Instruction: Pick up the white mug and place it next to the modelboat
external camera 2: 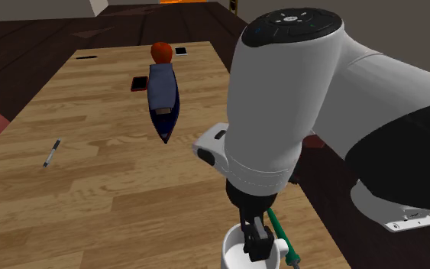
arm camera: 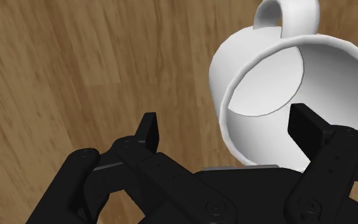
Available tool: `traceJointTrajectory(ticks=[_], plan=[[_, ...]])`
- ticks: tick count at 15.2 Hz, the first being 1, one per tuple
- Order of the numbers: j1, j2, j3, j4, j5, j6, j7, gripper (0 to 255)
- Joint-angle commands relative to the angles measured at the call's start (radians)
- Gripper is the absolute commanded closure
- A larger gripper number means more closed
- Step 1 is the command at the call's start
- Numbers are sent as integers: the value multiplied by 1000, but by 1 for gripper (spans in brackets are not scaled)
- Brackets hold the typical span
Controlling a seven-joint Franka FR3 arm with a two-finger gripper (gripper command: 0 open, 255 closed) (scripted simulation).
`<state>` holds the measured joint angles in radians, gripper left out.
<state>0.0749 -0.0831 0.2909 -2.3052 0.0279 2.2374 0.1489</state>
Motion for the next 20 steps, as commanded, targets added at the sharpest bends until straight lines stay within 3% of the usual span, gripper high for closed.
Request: traceJointTrajectory(ticks=[1,6,13,14,20], plan=[[1,28,4,-4,-10,32,10,0],[1,68,5,-28,-25,95,21,0],[1,68,5,-28,-25,94,22,0],[1,68,5,-28,-25,94,22,255],[1,67,5,-28,-25,94,21,255]])
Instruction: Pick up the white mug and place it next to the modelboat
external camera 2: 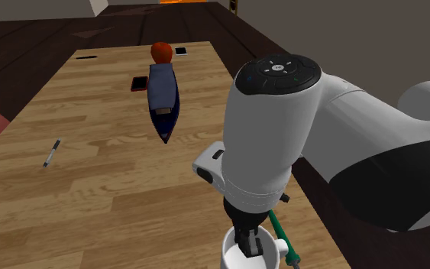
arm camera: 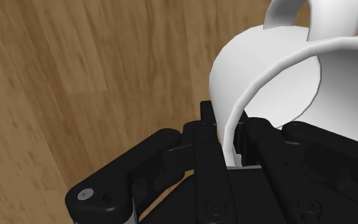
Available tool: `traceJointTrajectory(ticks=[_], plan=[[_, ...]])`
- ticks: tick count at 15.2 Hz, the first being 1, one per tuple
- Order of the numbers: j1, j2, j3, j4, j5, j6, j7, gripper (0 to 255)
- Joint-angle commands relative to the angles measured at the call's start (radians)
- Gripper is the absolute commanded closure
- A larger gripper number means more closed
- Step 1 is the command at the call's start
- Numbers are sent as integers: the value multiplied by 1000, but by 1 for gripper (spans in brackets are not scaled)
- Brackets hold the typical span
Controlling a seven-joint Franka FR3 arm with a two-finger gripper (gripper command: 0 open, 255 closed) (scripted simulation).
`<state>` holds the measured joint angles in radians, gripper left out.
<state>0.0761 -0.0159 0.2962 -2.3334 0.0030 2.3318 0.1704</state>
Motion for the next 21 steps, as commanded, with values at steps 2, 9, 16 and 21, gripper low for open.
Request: traceJointTrajectory(ticks=[2,9,16,21], plan=[[0,0,0,0,0,0,0,255],[0,-50,-2,34,18,-82,-14,255],[0,-98,-6,83,33,-178,-25,255],[0,-125,-9,125,40,-246,-31,255]])
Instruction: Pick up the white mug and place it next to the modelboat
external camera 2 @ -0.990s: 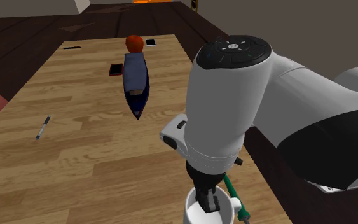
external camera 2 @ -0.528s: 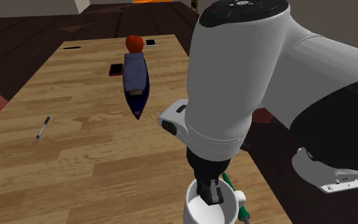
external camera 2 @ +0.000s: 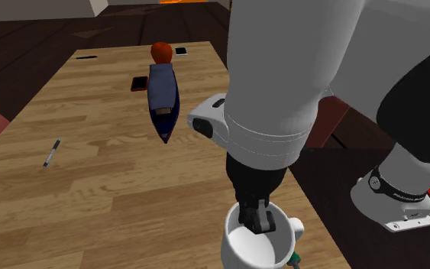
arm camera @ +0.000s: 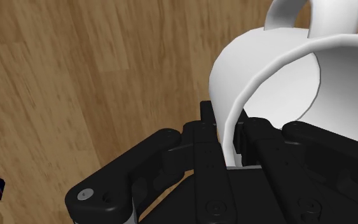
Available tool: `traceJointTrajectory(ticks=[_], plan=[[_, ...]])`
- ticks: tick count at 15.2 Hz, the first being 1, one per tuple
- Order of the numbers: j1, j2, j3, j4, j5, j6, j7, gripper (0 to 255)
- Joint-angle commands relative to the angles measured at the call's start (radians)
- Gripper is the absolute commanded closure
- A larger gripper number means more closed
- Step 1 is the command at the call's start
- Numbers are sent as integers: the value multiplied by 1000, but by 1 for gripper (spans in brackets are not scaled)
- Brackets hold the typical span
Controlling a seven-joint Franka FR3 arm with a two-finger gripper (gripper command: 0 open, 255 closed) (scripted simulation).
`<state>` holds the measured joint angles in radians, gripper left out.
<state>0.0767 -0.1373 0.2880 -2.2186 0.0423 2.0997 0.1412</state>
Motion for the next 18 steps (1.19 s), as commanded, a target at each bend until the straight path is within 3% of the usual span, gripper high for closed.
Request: traceJointTrajectory(ticks=[1,15,18], plan=[[-1,-9,-2,19,2,-27,-3,255],[-3,-51,-11,163,9,-213,-10,255],[-32,-78,-57,133,8,-211,-86,255]])
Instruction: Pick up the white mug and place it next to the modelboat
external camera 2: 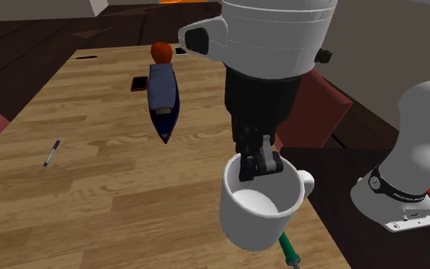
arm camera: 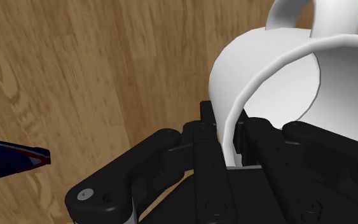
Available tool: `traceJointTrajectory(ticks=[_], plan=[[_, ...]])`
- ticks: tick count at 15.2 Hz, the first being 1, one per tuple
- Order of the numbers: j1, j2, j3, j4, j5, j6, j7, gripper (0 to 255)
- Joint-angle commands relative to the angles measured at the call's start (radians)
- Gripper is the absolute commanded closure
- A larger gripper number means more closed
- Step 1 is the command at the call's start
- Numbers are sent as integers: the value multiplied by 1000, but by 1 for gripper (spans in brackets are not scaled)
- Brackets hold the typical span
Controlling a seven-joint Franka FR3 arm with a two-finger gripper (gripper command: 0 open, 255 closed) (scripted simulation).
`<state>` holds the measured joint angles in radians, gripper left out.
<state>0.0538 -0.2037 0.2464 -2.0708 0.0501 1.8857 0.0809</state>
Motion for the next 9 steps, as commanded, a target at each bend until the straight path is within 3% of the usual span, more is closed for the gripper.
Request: traceJointTrajectory(ticks=[1,9], plan=[[-19,-19,-31,-23,-1,3,-51,255],[-101,-37,-155,-44,-25,3,-247,255]])
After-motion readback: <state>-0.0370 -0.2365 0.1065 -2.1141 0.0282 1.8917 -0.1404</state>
